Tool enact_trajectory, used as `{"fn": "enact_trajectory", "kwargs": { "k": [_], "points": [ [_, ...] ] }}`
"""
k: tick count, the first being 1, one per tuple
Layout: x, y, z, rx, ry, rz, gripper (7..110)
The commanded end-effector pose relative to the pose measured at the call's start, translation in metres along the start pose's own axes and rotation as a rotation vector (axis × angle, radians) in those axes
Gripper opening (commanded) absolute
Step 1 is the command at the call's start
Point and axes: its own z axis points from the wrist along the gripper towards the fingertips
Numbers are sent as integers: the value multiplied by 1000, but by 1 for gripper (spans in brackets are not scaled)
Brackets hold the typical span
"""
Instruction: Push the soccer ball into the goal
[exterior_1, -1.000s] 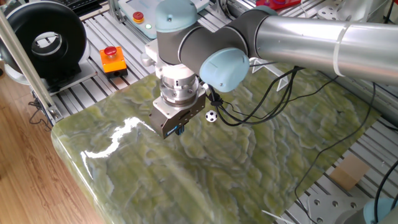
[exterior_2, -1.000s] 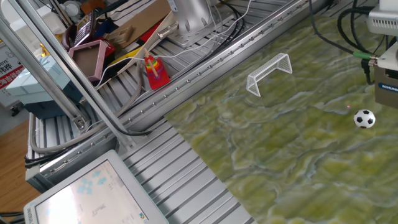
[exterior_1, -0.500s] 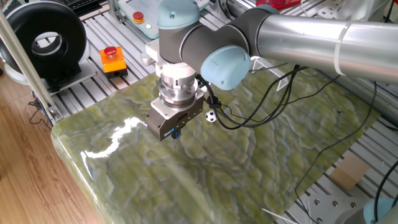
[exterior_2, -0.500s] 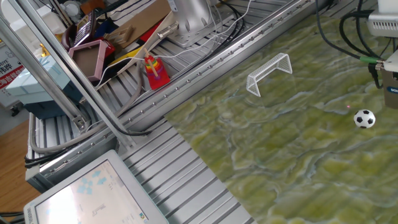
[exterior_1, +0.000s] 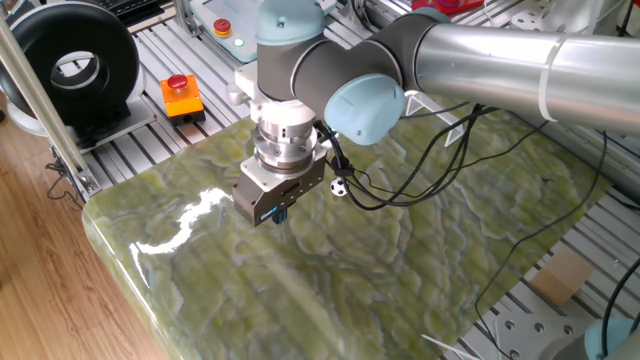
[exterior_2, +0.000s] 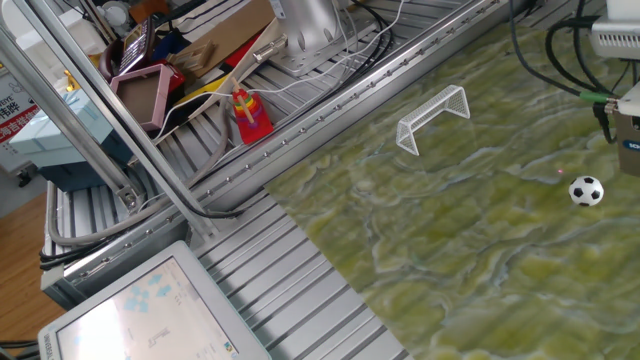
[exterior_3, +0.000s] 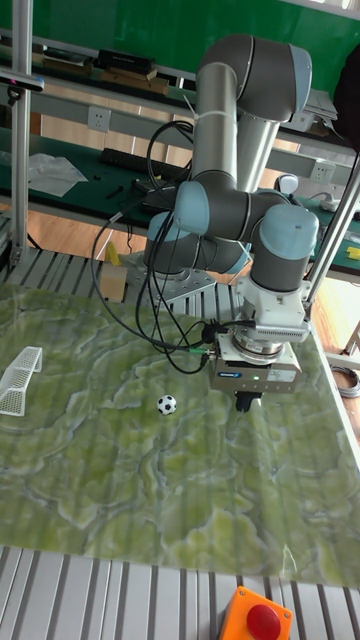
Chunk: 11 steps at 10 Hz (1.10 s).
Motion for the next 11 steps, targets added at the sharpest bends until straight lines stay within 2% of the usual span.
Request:
{"fn": "enact_trajectory", "kwargs": {
  "k": [1,3,4,6,7,9,11],
  "points": [
    [-3,-2,-1,4,-7,11,7],
    [-5,-7,-1,15,-2,16,7],
    [-12,-14,1,16,-2,16,7],
    [-24,-36,2,48,-2,13,7],
    [-28,-48,1,50,-1,5,7],
    [-29,-67,-7,57,16,-8,7],
    [-21,-82,-14,62,39,-16,7]
  ]
}}
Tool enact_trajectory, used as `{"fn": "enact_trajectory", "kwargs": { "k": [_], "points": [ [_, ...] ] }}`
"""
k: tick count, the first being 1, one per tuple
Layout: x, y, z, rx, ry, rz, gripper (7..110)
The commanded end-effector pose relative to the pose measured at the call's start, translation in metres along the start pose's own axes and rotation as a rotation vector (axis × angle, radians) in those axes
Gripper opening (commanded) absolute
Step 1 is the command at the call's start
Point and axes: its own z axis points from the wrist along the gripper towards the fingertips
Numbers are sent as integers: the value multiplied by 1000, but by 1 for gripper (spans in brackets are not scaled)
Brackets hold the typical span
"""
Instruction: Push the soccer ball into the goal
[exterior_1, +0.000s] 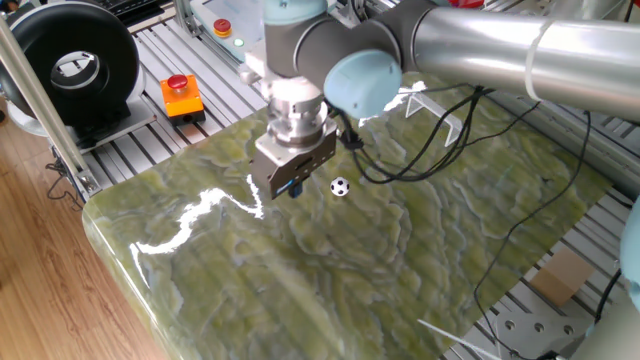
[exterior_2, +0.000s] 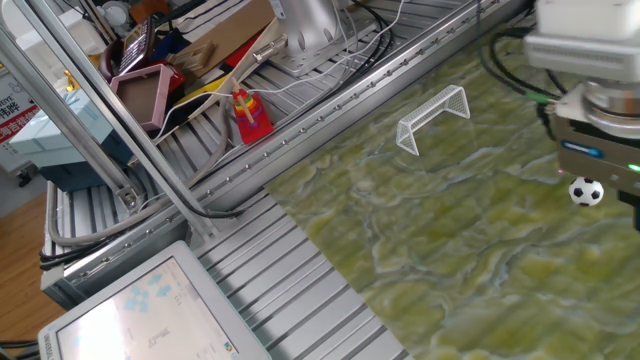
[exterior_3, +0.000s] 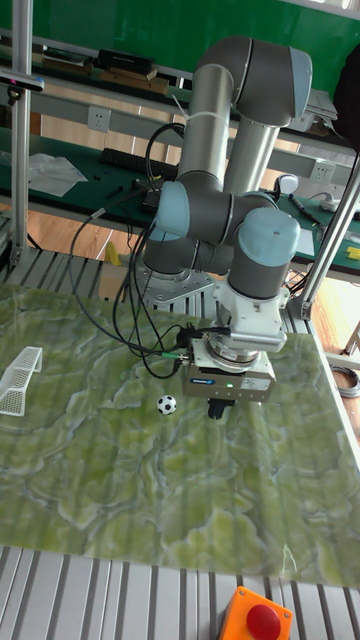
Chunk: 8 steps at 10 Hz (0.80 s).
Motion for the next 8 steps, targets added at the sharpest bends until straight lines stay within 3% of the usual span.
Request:
{"fn": "enact_trajectory", "kwargs": {
  "k": [1,4,8],
  "points": [
    [3,-33,-5,14,14,-13,7],
    [11,-55,3,6,13,-42,7],
    [24,-34,-9,-21,32,-17,7]
  ]
}}
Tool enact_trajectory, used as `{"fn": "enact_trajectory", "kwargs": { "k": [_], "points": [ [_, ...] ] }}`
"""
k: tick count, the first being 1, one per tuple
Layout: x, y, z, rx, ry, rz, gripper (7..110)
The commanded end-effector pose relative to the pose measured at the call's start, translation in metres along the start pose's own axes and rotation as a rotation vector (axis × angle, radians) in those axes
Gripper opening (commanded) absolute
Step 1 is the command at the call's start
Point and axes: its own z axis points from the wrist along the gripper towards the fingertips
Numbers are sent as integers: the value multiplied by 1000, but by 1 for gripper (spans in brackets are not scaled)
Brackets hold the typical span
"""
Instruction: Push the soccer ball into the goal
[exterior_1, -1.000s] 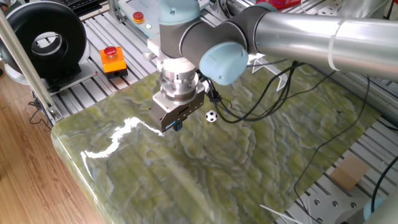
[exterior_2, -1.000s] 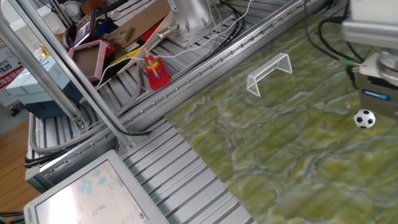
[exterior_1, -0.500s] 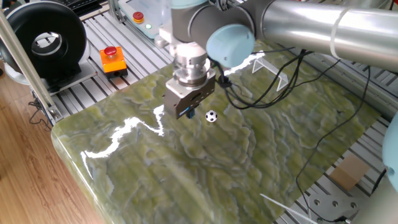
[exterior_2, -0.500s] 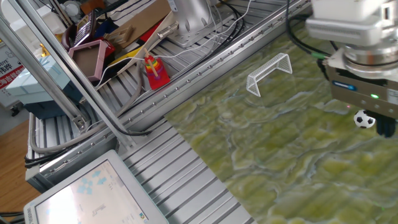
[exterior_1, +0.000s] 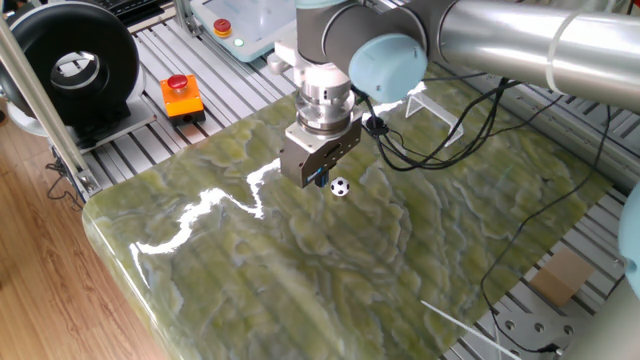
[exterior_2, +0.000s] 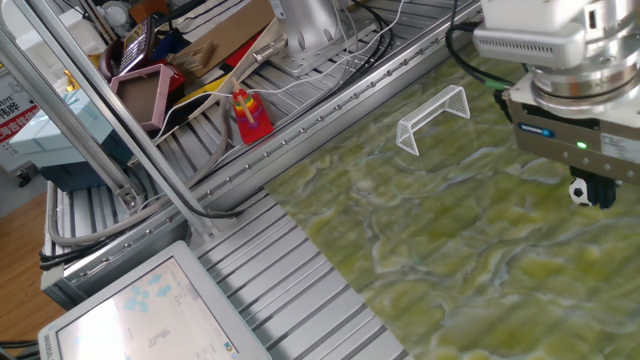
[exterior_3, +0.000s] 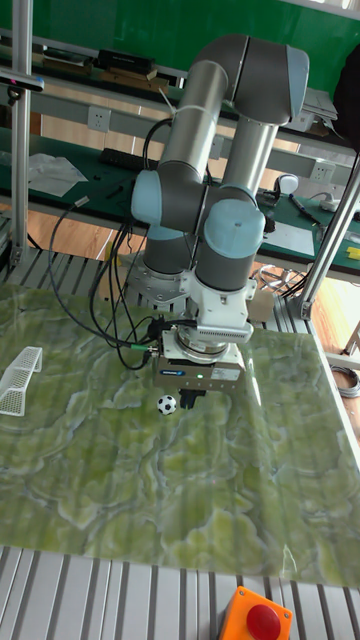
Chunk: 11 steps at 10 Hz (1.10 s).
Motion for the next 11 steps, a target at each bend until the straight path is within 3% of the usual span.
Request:
{"fn": "enact_trajectory", "kwargs": {
  "k": [1,3,5,9,11],
  "points": [
    [6,12,-7,-24,7,22,7],
    [9,22,-3,-47,5,32,7],
    [7,28,6,-42,-24,43,7],
    [10,32,7,-36,-18,50,7],
    [9,32,16,-31,-26,59,7]
  ]
}}
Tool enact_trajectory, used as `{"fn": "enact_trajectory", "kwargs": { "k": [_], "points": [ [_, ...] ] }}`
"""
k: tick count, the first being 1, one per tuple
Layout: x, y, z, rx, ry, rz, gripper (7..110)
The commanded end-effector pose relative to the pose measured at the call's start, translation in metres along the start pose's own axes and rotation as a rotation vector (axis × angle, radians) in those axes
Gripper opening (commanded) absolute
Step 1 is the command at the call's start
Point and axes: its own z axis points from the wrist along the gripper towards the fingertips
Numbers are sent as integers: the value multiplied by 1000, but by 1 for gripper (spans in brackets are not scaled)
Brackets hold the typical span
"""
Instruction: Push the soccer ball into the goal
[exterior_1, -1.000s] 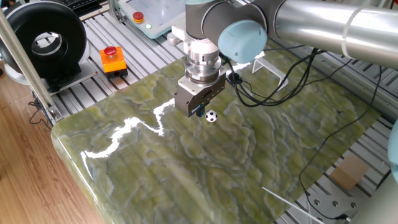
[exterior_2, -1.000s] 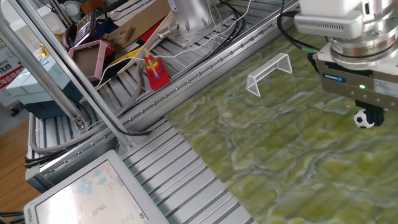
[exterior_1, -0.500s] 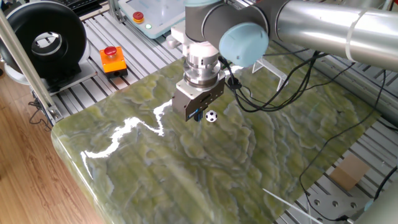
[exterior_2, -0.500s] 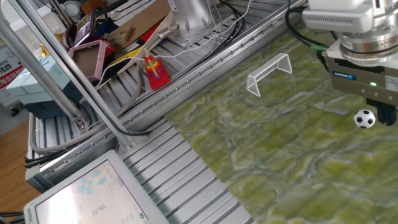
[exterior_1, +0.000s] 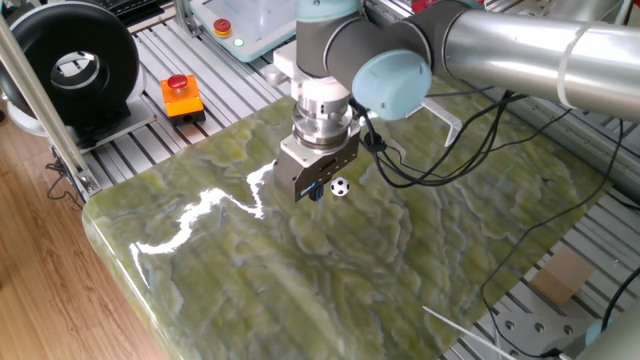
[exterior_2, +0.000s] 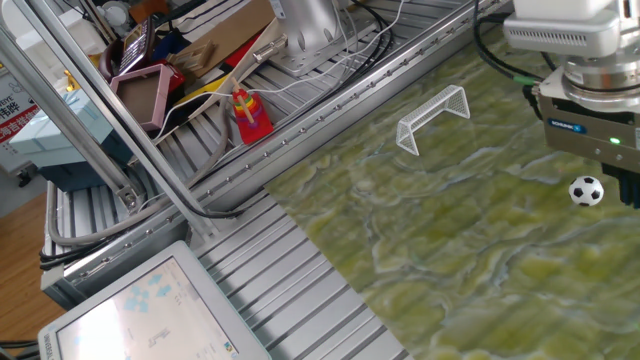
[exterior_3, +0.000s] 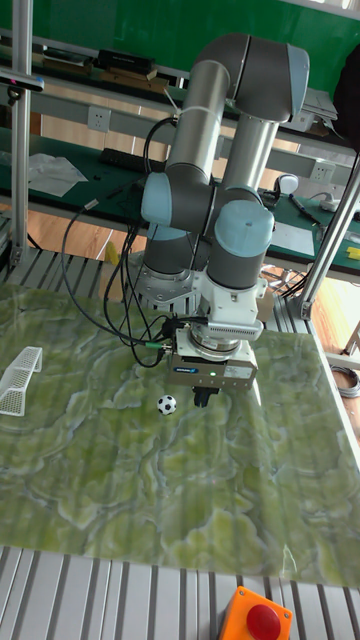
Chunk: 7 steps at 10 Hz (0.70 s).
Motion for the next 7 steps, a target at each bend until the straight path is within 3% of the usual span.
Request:
{"fn": "enact_trajectory", "kwargs": {
  "k": [1,4,7],
  "points": [
    [-2,4,9,-7,-10,22,7],
    [-4,5,16,-14,-14,38,7],
    [-6,16,18,-62,-16,62,7]
  ]
}}
